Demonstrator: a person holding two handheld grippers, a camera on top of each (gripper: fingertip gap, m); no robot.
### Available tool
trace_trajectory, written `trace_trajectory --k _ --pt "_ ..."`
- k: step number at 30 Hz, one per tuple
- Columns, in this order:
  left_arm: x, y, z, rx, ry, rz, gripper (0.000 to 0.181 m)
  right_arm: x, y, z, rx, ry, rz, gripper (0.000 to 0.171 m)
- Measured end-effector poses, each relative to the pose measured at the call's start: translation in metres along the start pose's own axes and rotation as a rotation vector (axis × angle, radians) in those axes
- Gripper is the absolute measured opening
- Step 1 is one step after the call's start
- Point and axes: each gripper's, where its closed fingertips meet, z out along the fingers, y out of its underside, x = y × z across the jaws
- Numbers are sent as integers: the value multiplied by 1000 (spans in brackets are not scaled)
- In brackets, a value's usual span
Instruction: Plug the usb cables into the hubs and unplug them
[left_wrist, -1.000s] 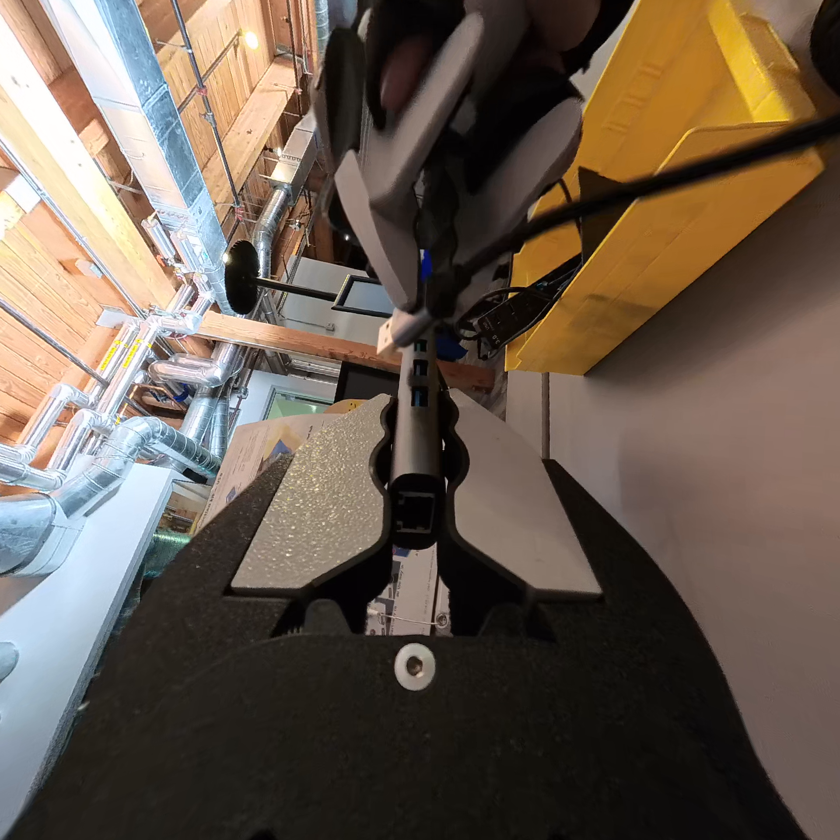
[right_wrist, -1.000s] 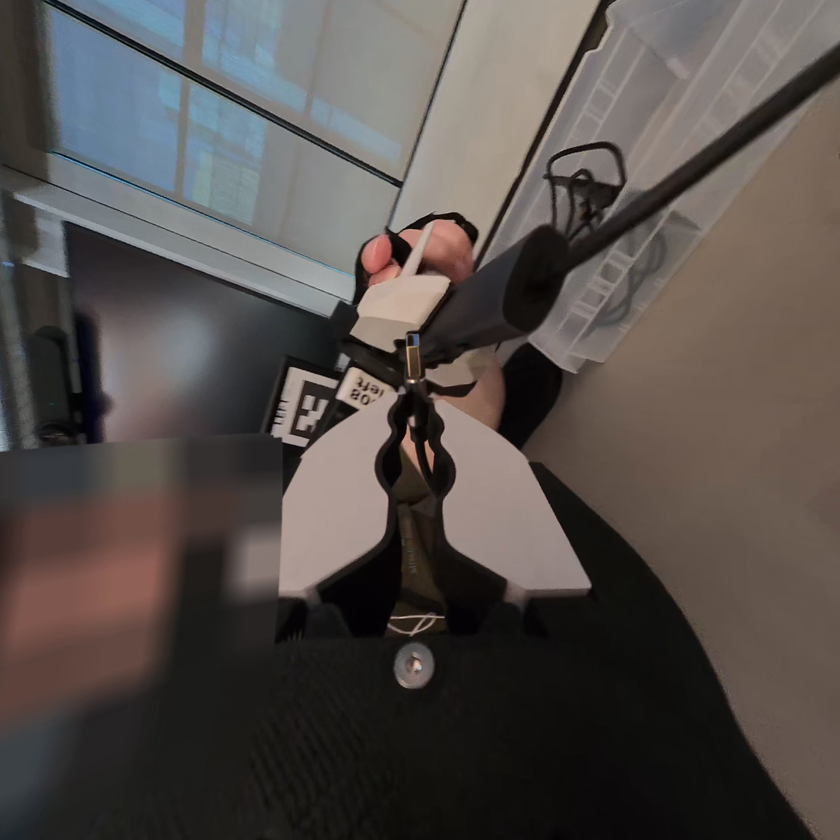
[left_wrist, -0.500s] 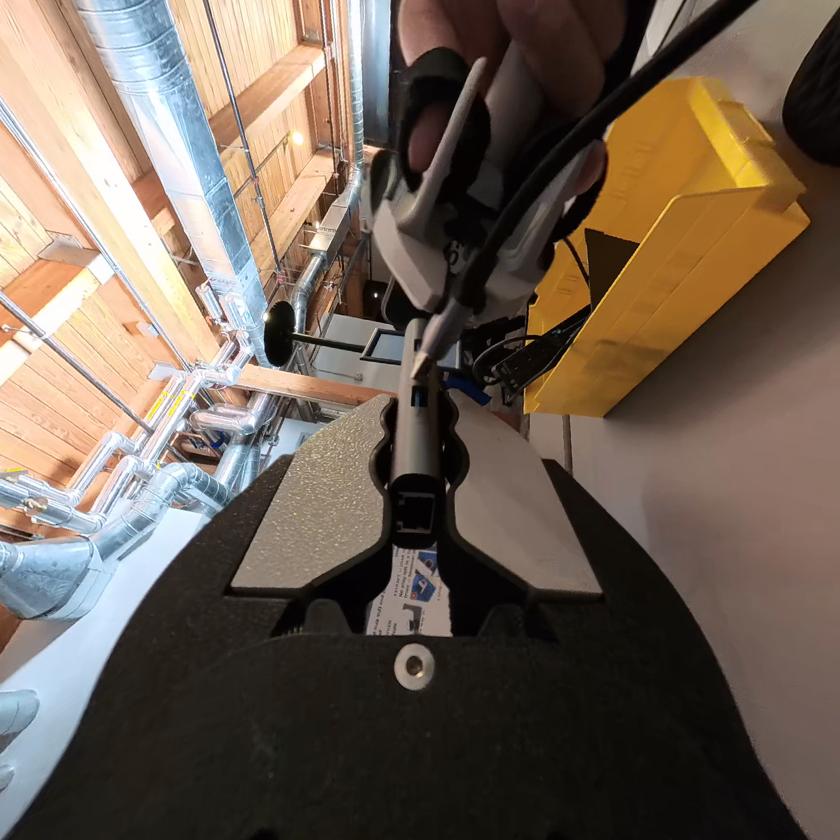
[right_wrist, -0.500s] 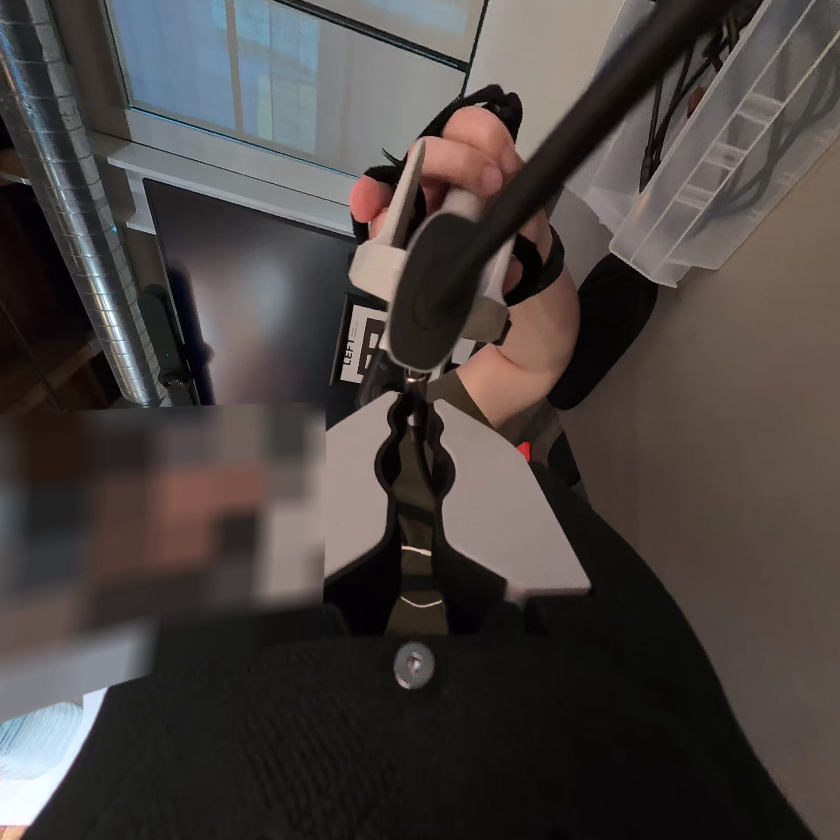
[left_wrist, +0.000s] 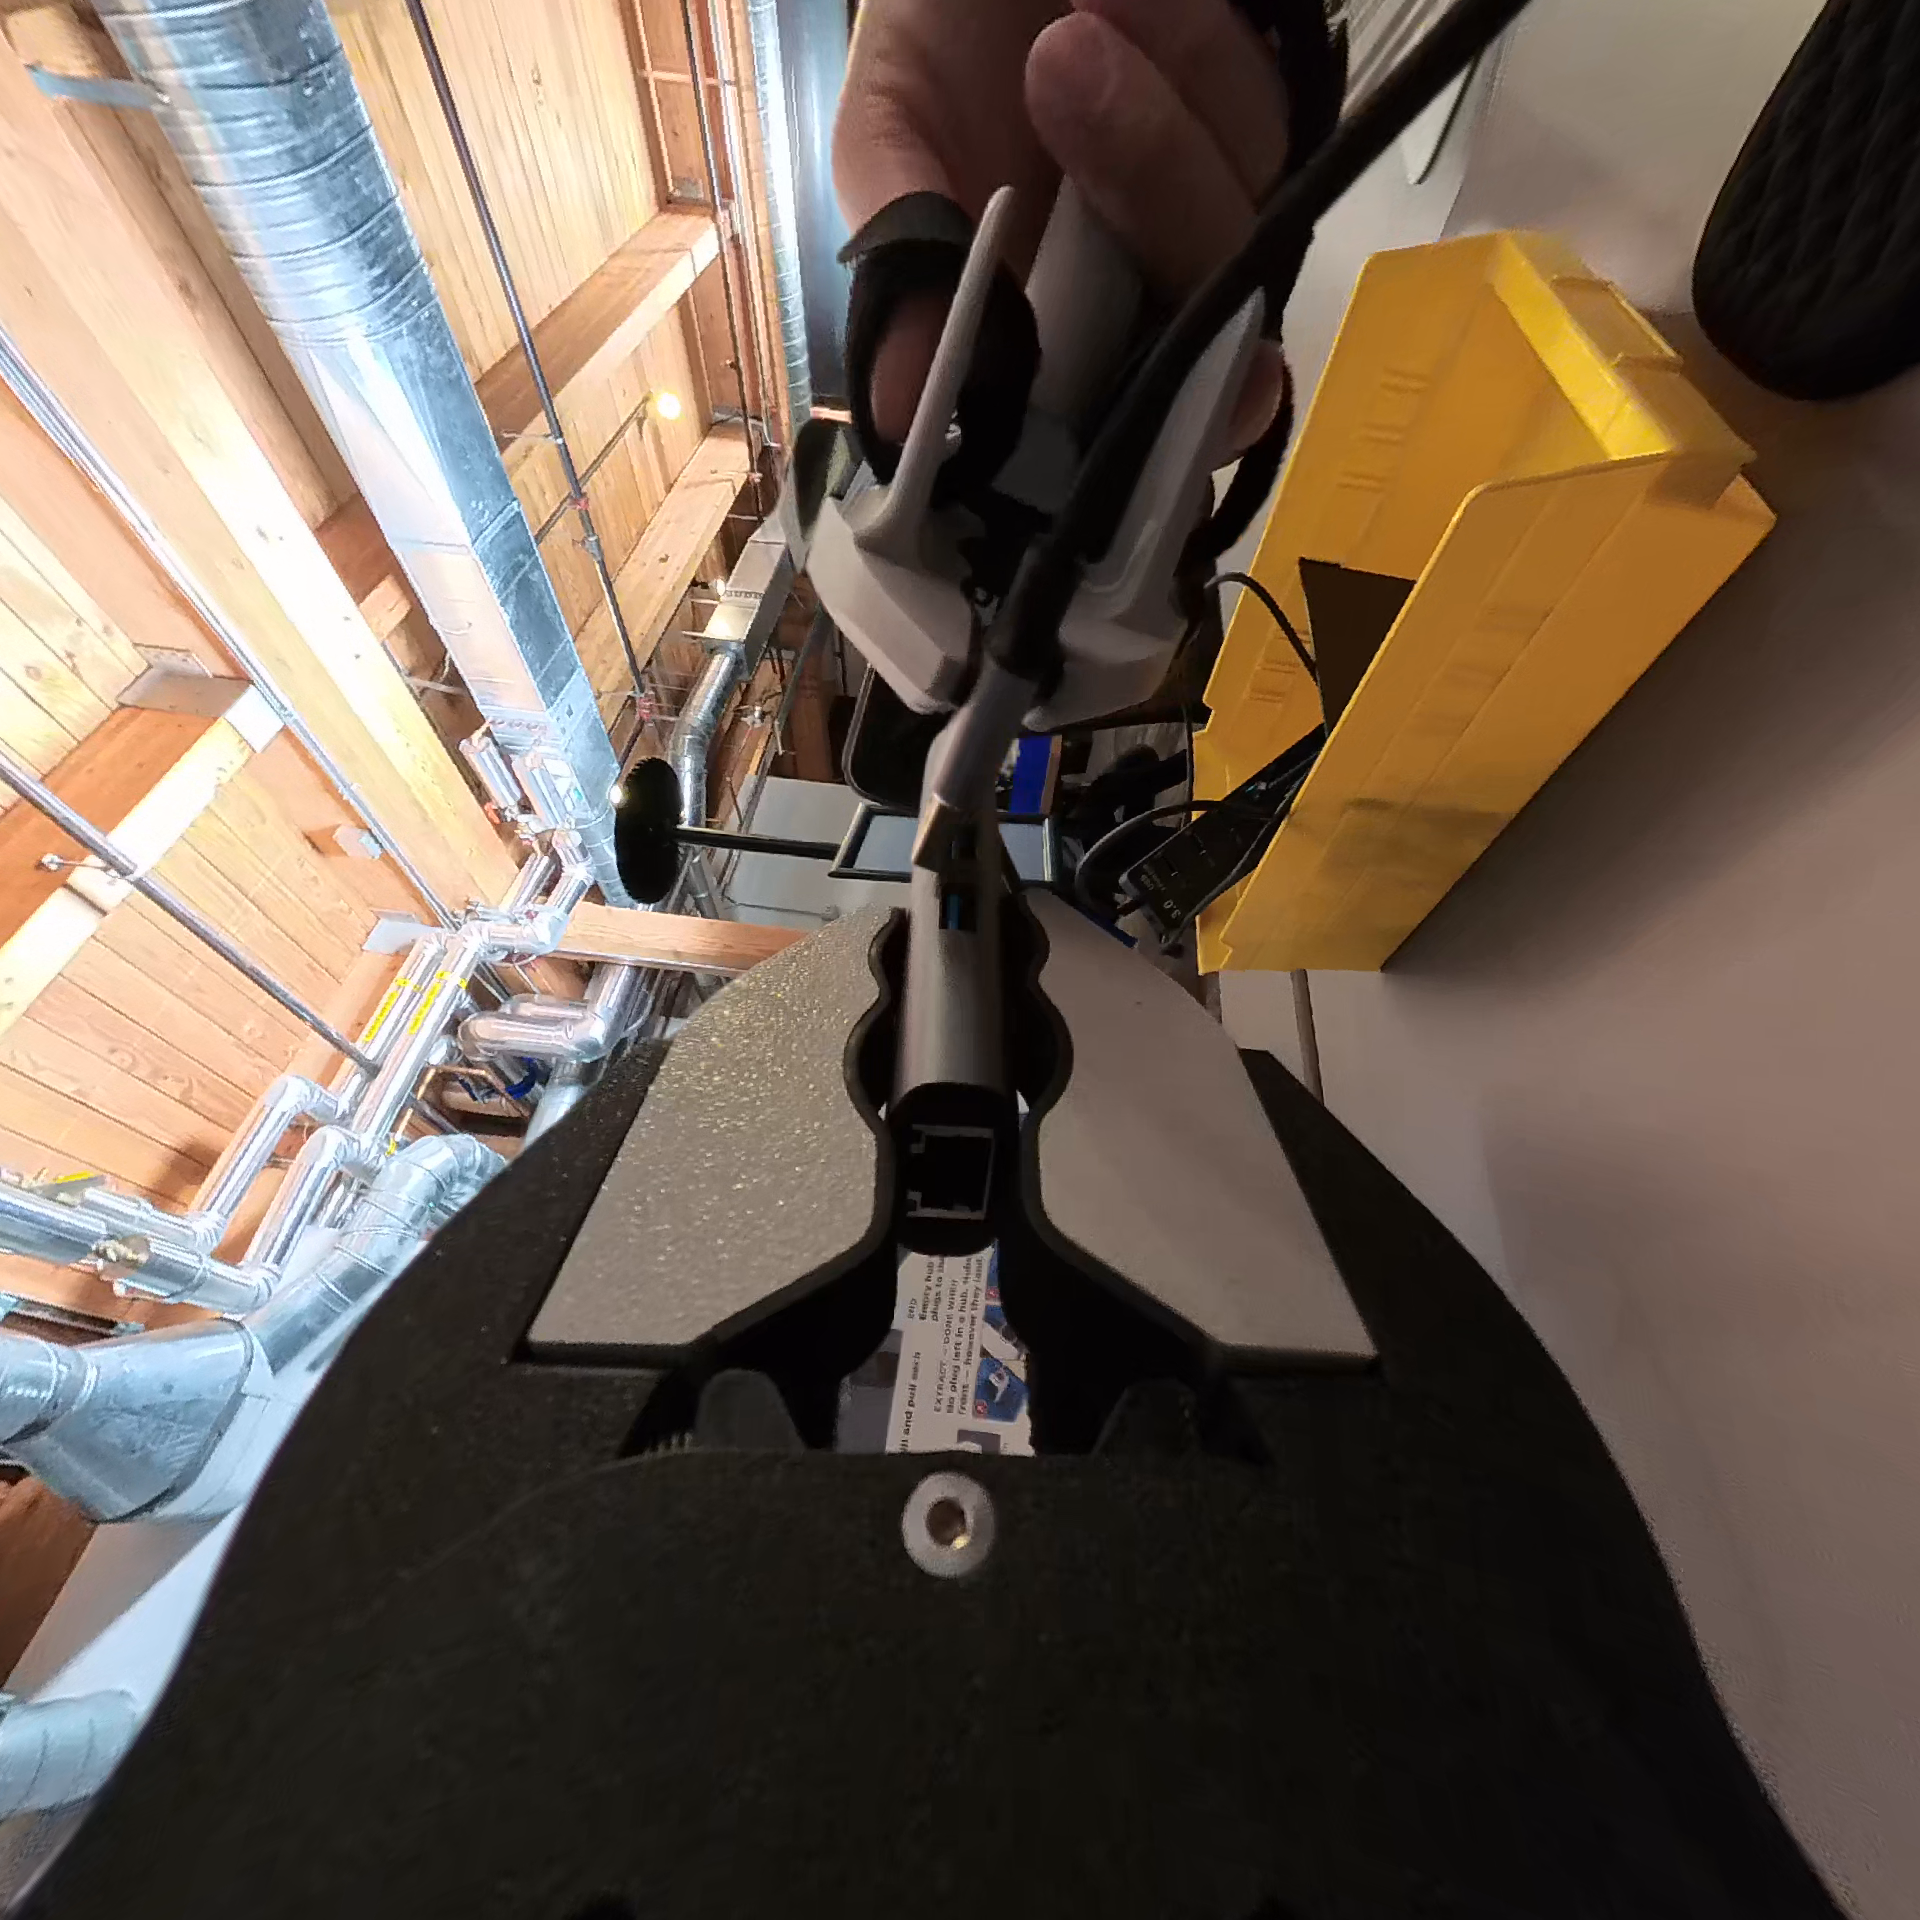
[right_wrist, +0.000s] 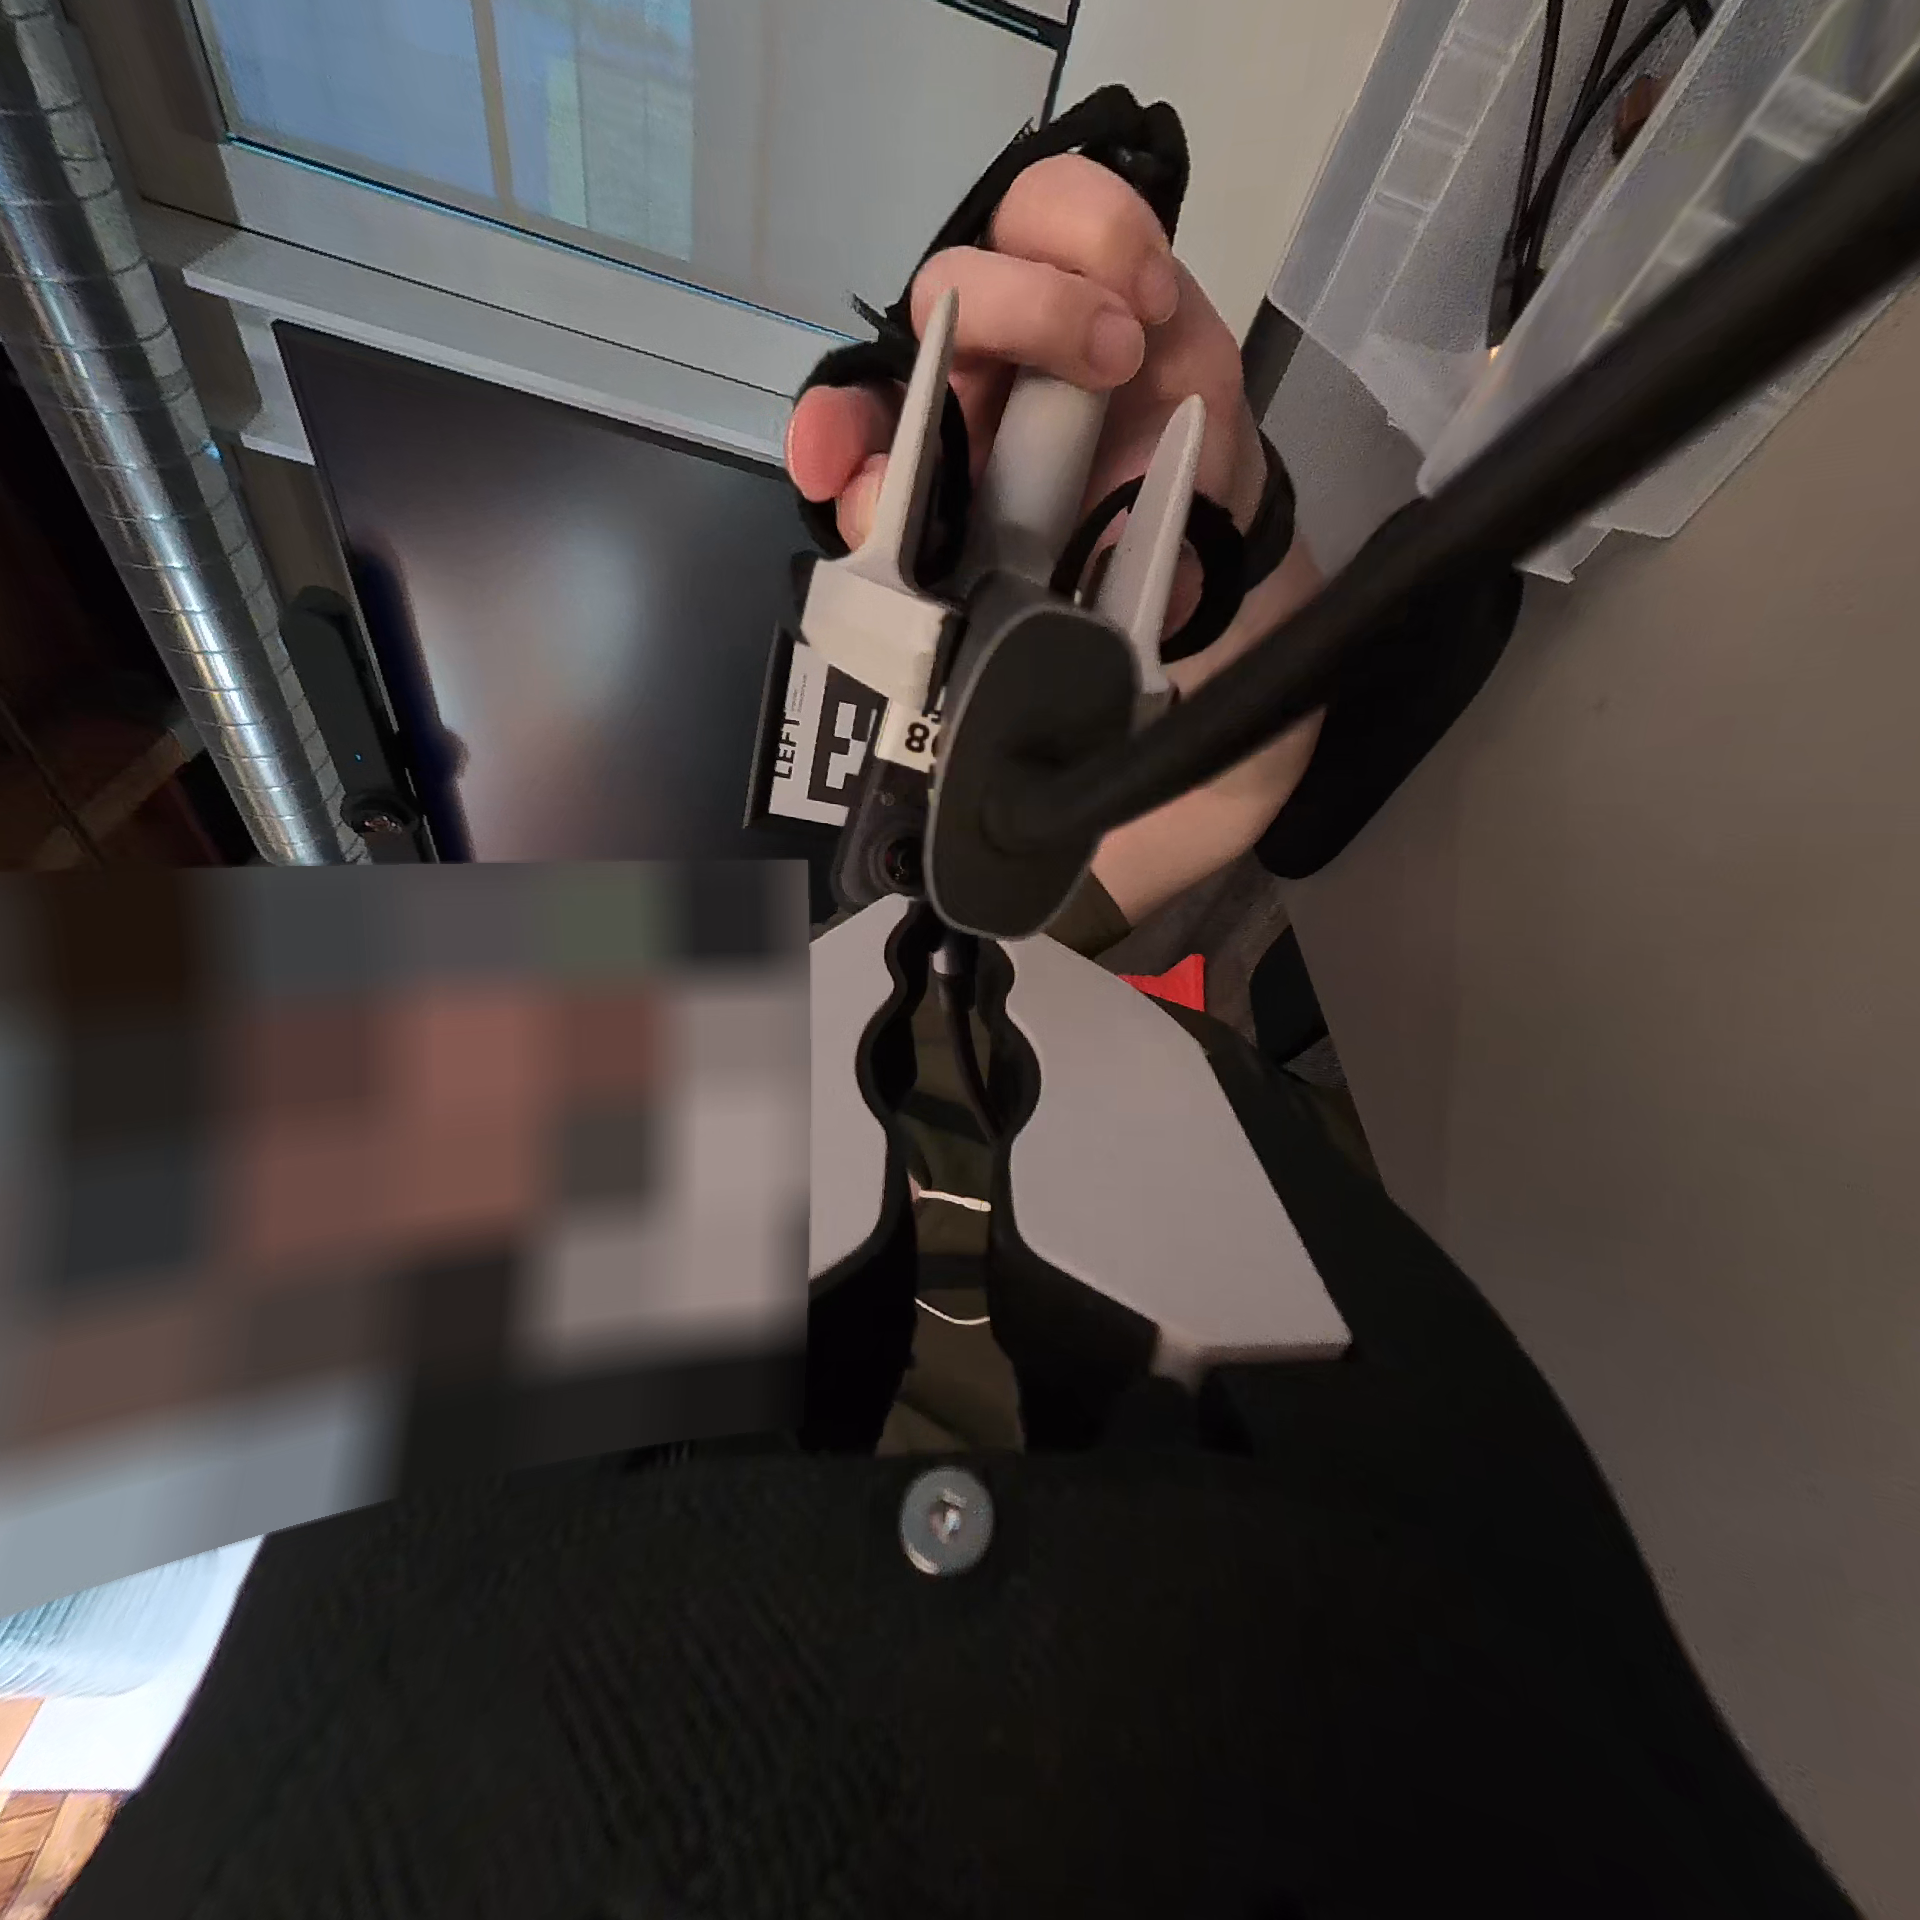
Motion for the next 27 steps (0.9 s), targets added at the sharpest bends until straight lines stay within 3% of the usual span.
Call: trace_trajectory --k 13,27 --pt "-4 -7 -2 19 -15 5 17 1 6 -5 -11 17 16 9" --pt "-5 10 7 -153 -45 67 17 7 1 -13 2 38 39 9"
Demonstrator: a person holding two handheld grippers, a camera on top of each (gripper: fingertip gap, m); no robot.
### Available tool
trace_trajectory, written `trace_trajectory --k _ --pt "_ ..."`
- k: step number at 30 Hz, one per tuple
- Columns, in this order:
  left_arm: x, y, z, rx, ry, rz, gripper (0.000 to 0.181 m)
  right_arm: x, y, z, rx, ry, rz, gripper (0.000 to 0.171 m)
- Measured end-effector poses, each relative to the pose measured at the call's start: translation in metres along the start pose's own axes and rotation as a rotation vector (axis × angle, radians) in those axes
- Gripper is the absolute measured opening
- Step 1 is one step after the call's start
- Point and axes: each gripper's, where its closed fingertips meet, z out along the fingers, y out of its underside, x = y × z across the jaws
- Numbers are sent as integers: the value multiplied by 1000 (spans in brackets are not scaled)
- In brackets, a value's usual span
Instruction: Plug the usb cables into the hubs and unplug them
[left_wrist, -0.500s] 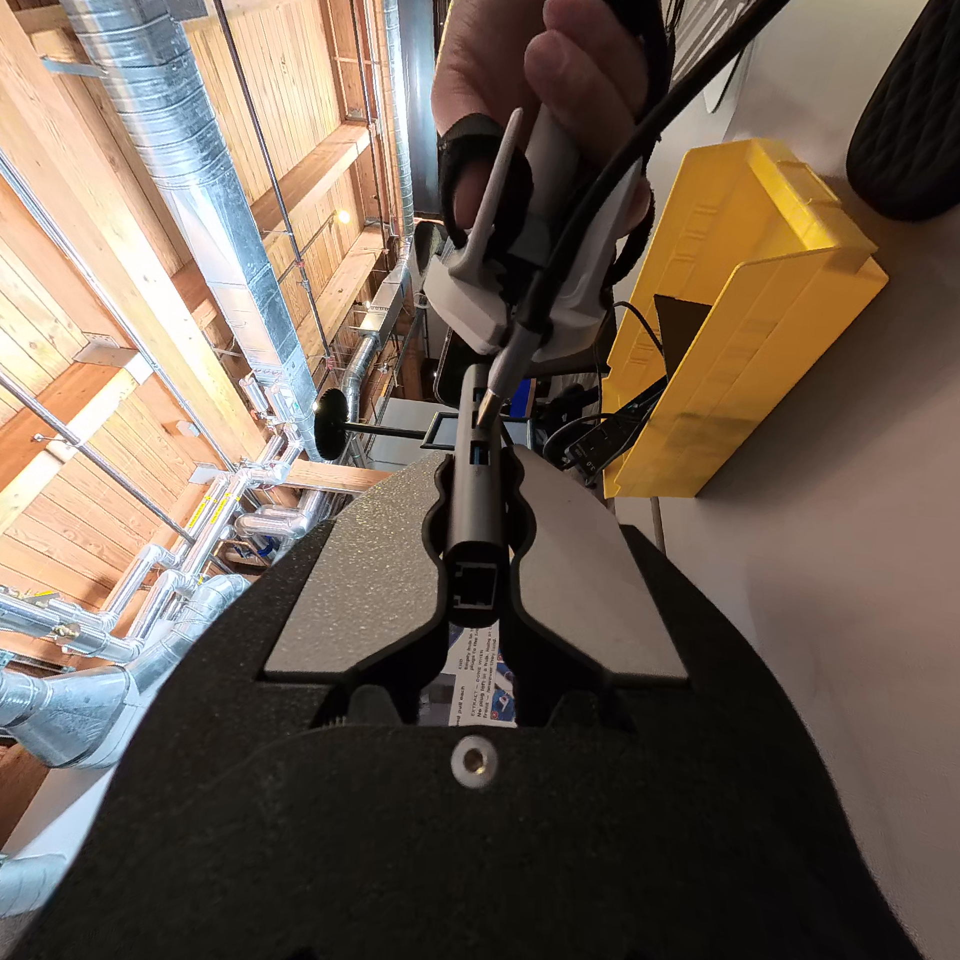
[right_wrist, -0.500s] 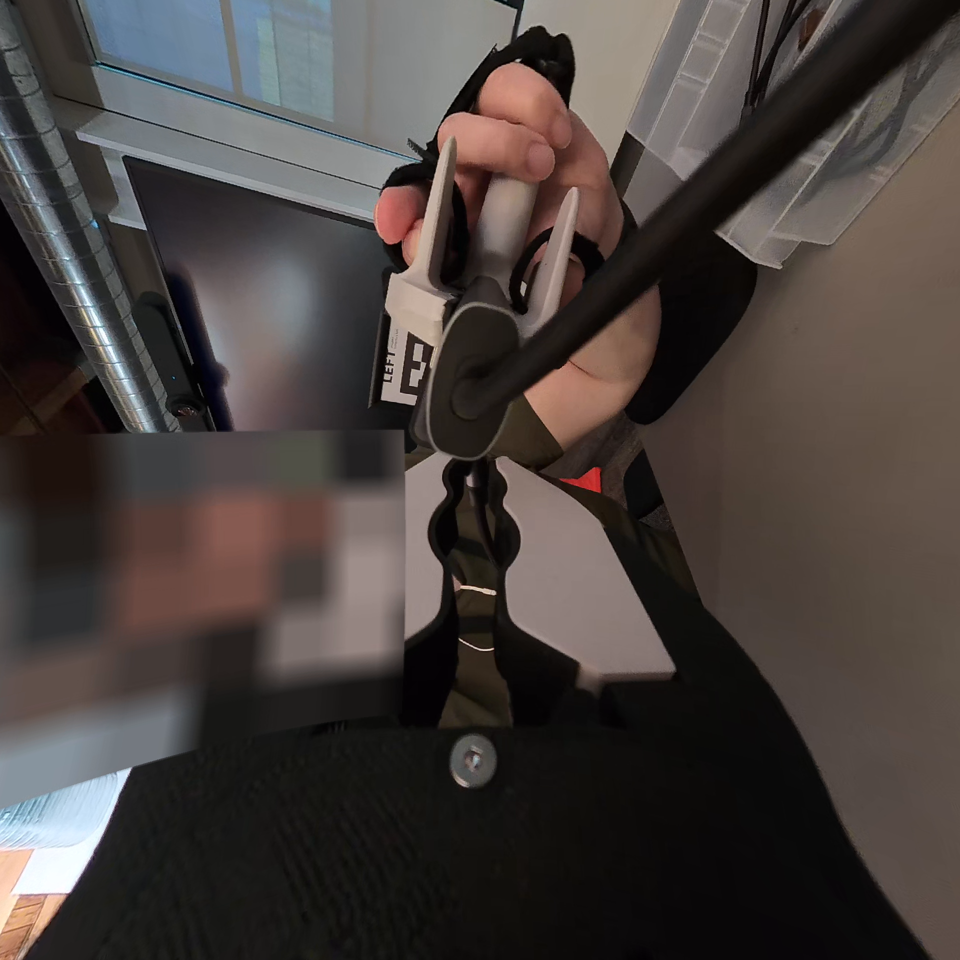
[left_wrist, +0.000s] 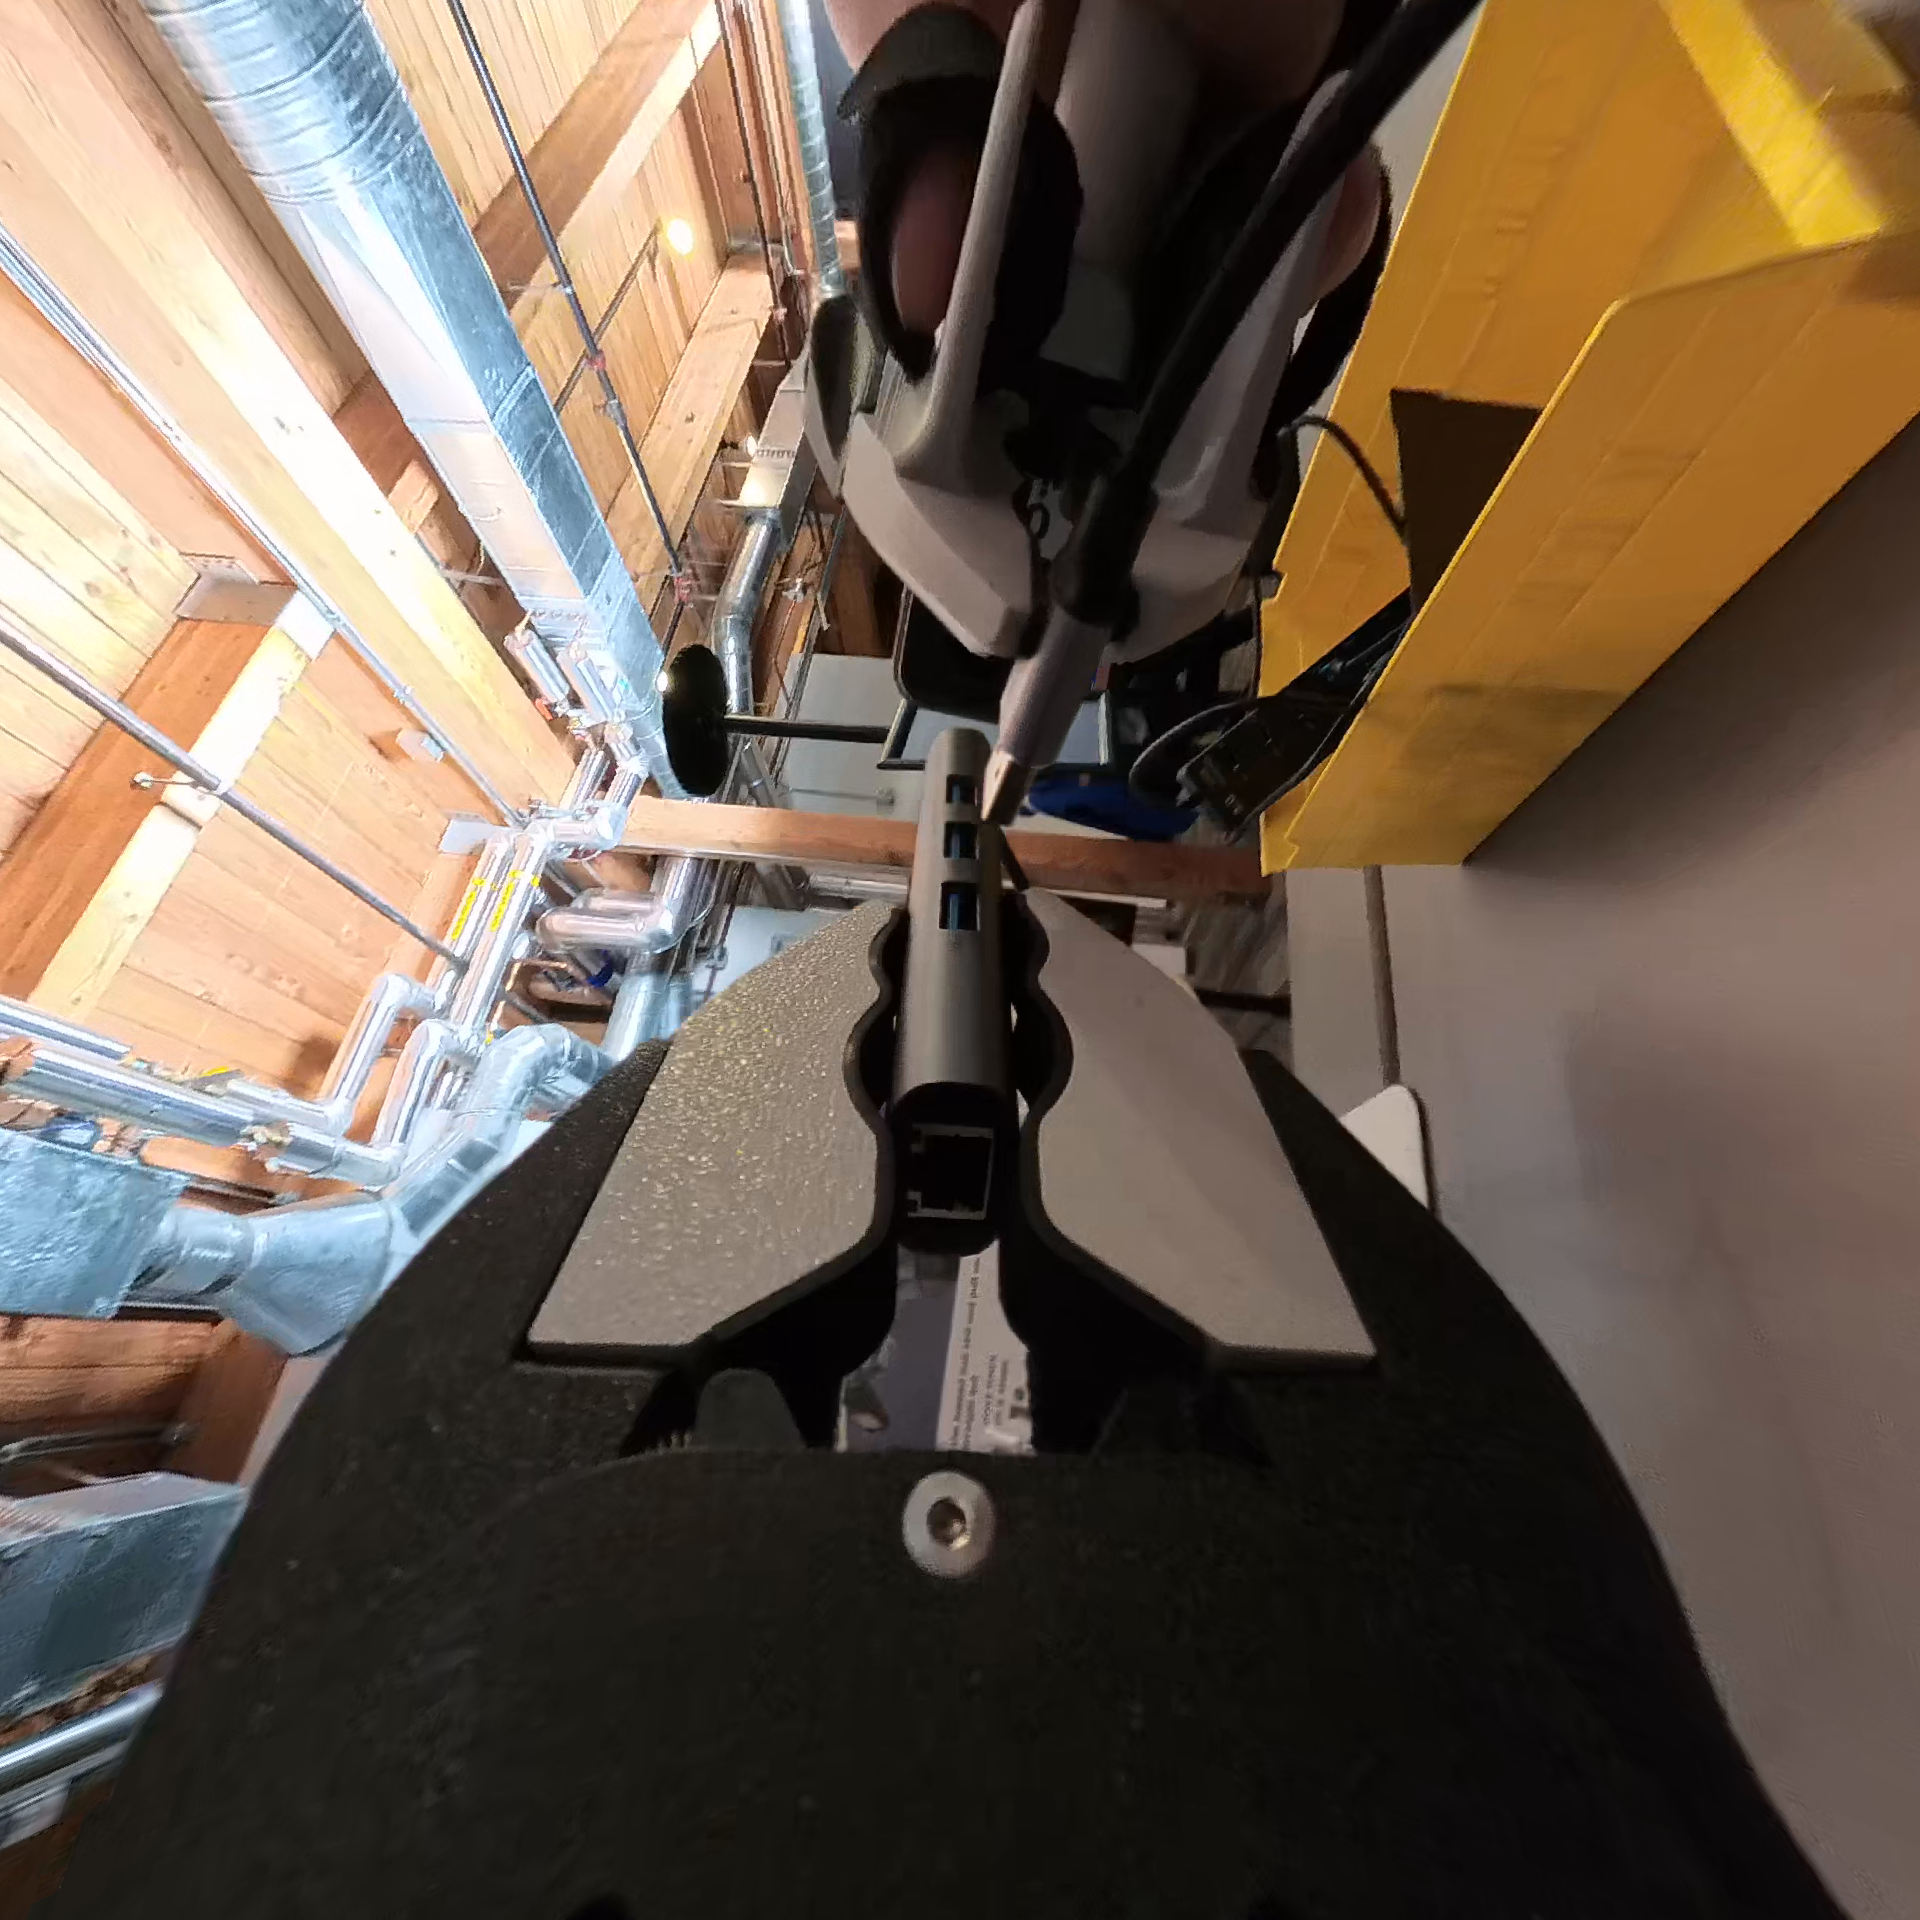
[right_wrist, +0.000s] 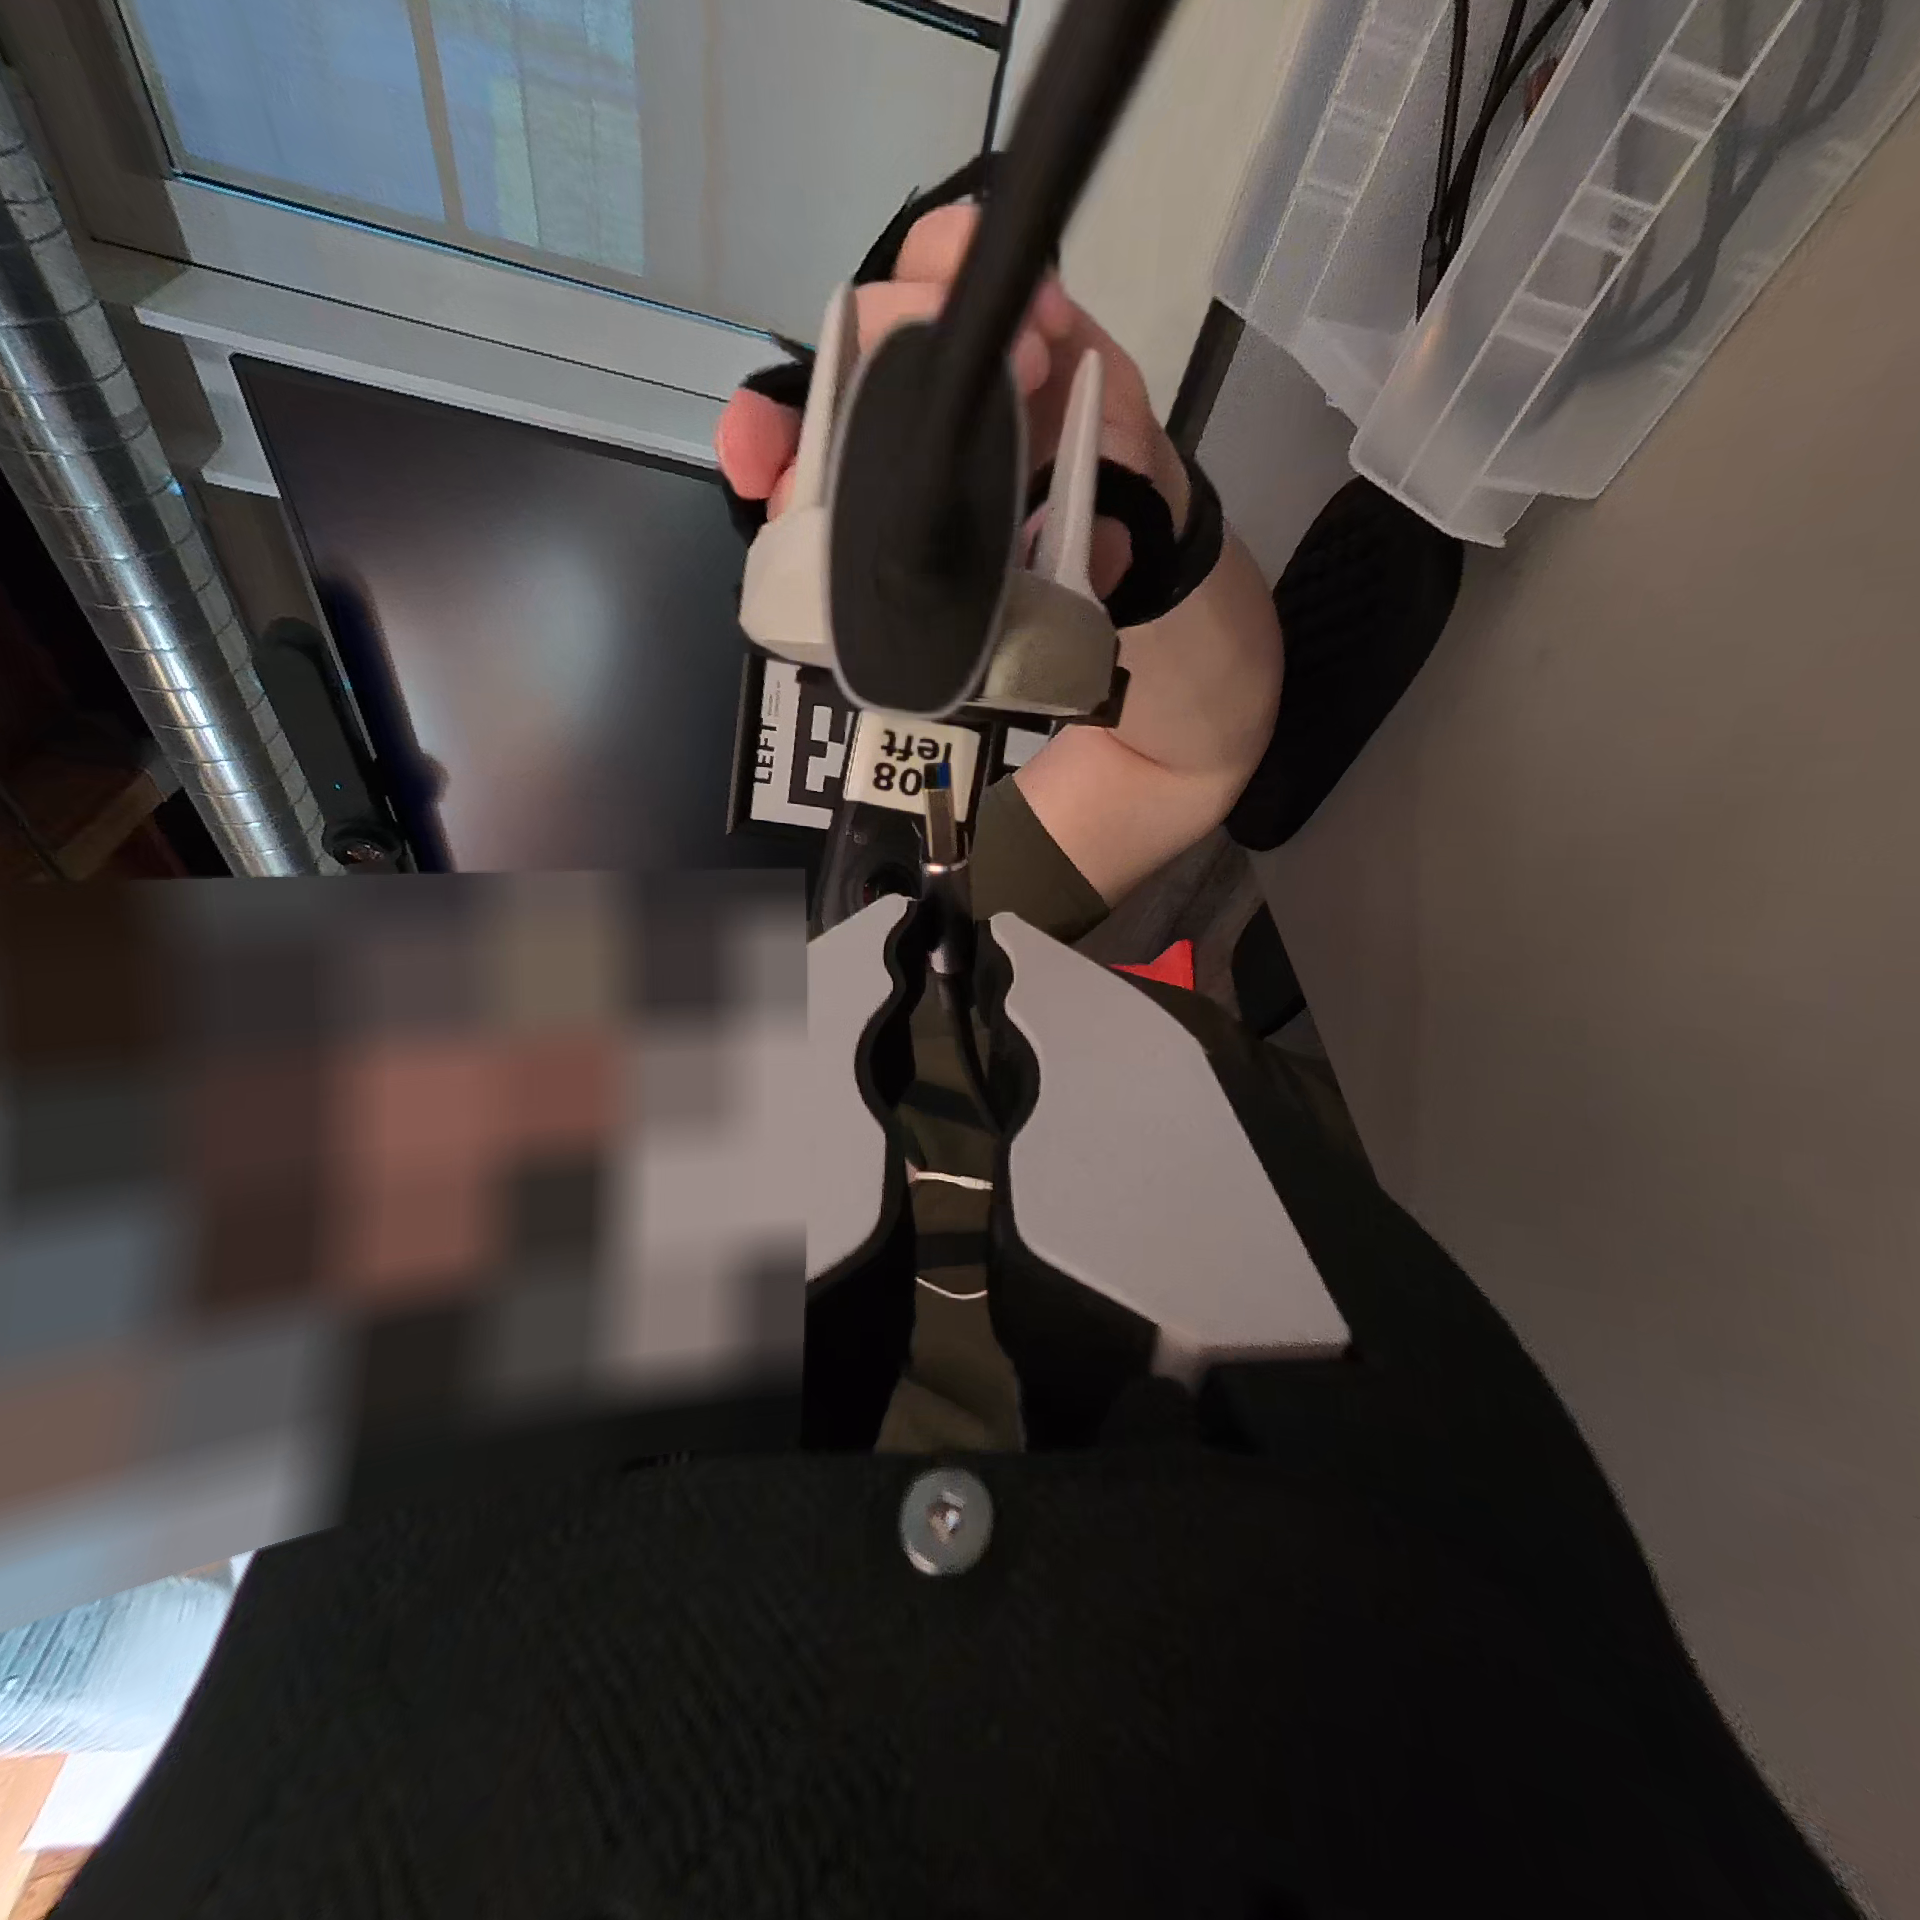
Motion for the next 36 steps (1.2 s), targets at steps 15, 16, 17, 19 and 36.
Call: trace_trajectory --k 15,16,17,19,36 --pt "-1 14 5 -110 -9 43 17 2 -18 -8 51 23 -4 9" --pt "0 15 5 -114 -7 44 17 2 -18 -9 52 24 -3 9" --pt "-1 16 5 -120 -9 45 17 2 -19 -9 57 29 -5 9" --pt "-2 18 6 -139 -18 51 17 3 -21 -10 62 31 -8 9" --pt "1 9 6 -89 -12 34 17 2 -19 -7 34 28 -13 9"
